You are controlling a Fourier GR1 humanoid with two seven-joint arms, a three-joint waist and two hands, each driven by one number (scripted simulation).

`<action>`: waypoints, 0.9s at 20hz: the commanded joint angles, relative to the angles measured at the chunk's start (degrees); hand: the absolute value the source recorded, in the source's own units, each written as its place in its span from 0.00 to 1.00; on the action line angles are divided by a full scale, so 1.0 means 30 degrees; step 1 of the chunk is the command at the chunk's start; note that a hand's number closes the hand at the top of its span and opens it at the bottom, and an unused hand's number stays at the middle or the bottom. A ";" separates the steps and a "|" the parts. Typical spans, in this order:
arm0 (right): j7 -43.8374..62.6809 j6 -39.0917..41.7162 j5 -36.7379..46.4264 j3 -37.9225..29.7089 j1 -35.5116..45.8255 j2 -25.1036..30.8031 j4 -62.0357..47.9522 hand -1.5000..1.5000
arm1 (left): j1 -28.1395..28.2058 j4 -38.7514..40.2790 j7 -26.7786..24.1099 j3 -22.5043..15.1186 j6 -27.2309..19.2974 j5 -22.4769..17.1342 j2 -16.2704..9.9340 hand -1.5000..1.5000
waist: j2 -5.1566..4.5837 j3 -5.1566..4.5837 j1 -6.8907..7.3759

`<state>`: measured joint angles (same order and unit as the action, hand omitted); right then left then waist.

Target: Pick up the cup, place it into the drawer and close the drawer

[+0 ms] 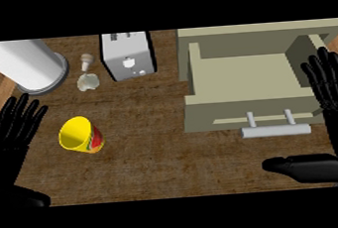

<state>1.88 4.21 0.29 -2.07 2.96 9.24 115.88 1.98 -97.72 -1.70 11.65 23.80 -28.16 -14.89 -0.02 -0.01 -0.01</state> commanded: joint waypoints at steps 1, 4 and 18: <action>-0.0608 -0.0181 0.0573 0.0331 -0.0579 -0.0449 0.0270 0.00 | -0.0691 0.2902 -0.1973 0.0945 0.0230 0.2006 -0.0298 0.00 | -0.0009 -0.0004 -0.0079; 0.0085 0.0442 -0.0400 -0.0699 0.0250 0.0132 -0.0200 0.00 | -0.1177 0.4713 -0.3207 0.0622 0.0012 0.3418 0.0191 0.00 | -0.0007 -0.0002 -0.0048; -0.0855 -0.0003 0.1100 0.0196 0.0505 -0.0917 -0.1299 0.00 | -0.4775 1.6884 -1.0516 0.1185 -0.0652 0.8169 -0.0626 0.00 | -0.0050 -0.0020 -0.0179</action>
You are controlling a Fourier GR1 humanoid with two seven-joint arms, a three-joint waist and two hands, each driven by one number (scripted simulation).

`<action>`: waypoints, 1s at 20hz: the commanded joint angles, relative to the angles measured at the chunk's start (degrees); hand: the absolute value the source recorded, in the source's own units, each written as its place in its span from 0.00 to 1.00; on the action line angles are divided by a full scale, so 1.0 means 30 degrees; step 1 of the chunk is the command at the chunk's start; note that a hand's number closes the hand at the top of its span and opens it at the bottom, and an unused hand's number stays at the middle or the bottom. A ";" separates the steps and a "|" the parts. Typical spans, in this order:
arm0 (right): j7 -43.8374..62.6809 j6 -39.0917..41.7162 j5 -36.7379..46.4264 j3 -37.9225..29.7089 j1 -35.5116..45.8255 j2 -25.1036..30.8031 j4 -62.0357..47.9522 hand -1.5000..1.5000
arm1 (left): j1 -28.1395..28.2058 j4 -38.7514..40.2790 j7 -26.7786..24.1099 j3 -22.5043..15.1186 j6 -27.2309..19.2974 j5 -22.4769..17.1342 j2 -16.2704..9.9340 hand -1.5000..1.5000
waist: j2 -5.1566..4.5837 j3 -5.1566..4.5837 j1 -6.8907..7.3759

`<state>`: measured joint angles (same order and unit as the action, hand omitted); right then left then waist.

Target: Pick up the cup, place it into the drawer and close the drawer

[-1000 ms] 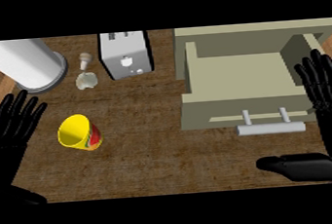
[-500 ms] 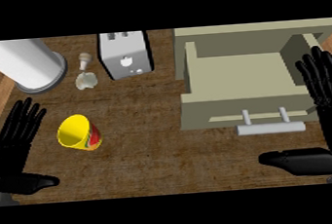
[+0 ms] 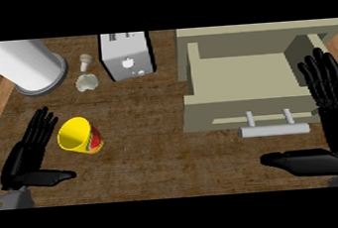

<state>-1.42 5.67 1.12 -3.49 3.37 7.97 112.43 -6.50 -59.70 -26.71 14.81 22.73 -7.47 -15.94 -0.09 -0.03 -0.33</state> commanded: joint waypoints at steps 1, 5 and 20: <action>0.0507 0.0651 -0.0736 -0.0493 -0.1051 0.0330 0.1130 0.00 | -0.0871 0.4377 -0.3137 0.0645 0.0819 0.0869 -0.1097 0.00 | 0.0002 -0.0008 -0.0077; 0.1091 -0.0076 0.0016 0.0206 0.0957 -0.0336 0.0460 0.00 | -0.1845 0.6646 -0.4251 0.0643 0.0920 0.1092 -0.1177 0.00 | 0.0011 0.0000 0.0053; 0.0390 0.0548 -0.0032 0.0088 0.0577 -0.0253 -0.0342 0.00 | -0.6095 1.5449 -1.0220 0.0663 0.0347 0.3048 -0.1903 0.00 | -0.0131 -0.0057 -0.0301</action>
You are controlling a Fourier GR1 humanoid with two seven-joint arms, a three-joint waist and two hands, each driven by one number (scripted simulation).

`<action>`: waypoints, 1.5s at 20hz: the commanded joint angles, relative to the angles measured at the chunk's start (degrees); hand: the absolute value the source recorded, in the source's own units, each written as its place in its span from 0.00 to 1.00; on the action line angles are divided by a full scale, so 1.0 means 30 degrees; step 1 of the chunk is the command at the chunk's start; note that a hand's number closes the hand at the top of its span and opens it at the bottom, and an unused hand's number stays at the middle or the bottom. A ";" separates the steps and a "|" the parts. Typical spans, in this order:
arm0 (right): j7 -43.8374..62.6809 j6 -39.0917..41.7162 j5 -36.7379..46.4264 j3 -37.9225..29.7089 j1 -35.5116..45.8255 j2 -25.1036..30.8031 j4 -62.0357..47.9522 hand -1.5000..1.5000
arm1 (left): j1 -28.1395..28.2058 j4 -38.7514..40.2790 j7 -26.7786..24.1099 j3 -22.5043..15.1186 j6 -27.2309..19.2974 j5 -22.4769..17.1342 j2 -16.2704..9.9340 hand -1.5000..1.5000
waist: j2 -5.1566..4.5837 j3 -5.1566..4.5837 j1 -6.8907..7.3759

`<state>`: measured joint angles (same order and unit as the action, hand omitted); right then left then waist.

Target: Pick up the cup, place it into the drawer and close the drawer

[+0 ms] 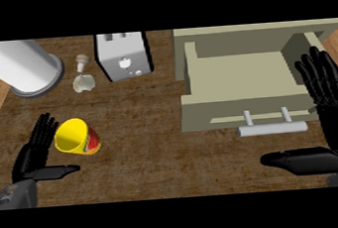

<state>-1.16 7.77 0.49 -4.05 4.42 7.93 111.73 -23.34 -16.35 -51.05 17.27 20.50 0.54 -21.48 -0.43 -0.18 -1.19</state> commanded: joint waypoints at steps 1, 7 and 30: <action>0.0075 -0.0196 0.0432 0.0454 0.0060 -0.0264 0.0363 0.00 | -0.0298 0.0981 -0.2532 -0.0284 0.1037 0.0481 0.0340 0.00 | -0.0032 -0.0019 -0.0080; -0.0049 0.0409 -0.0236 -0.0324 -0.0014 0.0294 0.0100 0.00 | -0.0259 0.1363 -0.3060 -0.0351 0.1195 0.0507 0.0880 0.00 | -0.0012 -0.0004 0.0000; -0.0142 0.0585 -0.0704 -0.0423 -0.0086 -0.0034 -0.0484 0.00 | -0.1560 0.0824 -0.2499 -0.0551 0.6049 -0.0343 0.2179 1.00 | -0.0081 -0.0029 -0.0190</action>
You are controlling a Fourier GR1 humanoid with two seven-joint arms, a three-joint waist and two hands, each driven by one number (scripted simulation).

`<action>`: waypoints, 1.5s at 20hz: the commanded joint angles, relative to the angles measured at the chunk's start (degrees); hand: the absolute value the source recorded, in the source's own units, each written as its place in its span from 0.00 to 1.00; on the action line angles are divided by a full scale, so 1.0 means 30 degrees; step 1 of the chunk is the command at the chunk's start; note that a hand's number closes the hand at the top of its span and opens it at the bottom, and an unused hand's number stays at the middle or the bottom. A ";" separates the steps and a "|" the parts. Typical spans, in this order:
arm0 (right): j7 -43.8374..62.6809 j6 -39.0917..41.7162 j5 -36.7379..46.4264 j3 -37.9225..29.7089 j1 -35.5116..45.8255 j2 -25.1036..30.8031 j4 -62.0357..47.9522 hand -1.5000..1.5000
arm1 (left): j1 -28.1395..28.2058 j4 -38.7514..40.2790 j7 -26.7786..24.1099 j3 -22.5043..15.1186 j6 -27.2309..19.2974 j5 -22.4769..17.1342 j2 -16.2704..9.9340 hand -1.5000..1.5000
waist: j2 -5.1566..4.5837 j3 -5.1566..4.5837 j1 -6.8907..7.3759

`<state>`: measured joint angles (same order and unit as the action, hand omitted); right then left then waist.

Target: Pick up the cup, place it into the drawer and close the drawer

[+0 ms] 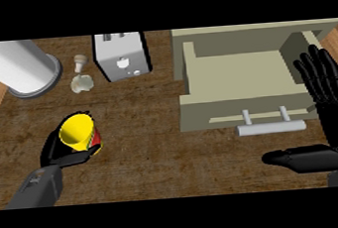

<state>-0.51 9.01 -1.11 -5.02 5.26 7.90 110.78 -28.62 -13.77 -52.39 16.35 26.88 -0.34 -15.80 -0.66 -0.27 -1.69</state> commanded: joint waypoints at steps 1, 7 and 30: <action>0.0472 0.0204 -0.0403 -0.0495 0.0574 0.0472 0.0021 0.00 | -0.0112 -0.0008 -0.1797 -0.0123 0.3981 -0.0227 0.0273 1.00 | -0.0025 -0.0016 -0.0045; 0.0059 0.0538 -0.0247 -0.0376 -0.0181 0.0604 0.0158 0.00 | -0.0368 -0.0508 -0.1323 0.0062 0.5098 -0.1051 0.1068 1.00 | 0.0035 -0.0005 -0.0082; -0.0179 0.0183 -0.0345 -0.1511 0.0307 0.0712 -0.0992 0.00 | -0.1192 -0.7439 -0.0752 0.0177 -0.1550 -0.2911 0.3325 1.00 | 0.0338 0.0116 0.0778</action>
<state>-1.54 10.01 -1.51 -7.86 4.17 9.48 109.74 -30.74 -30.08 -54.03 19.07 21.01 -8.94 -9.01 0.11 0.00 -0.11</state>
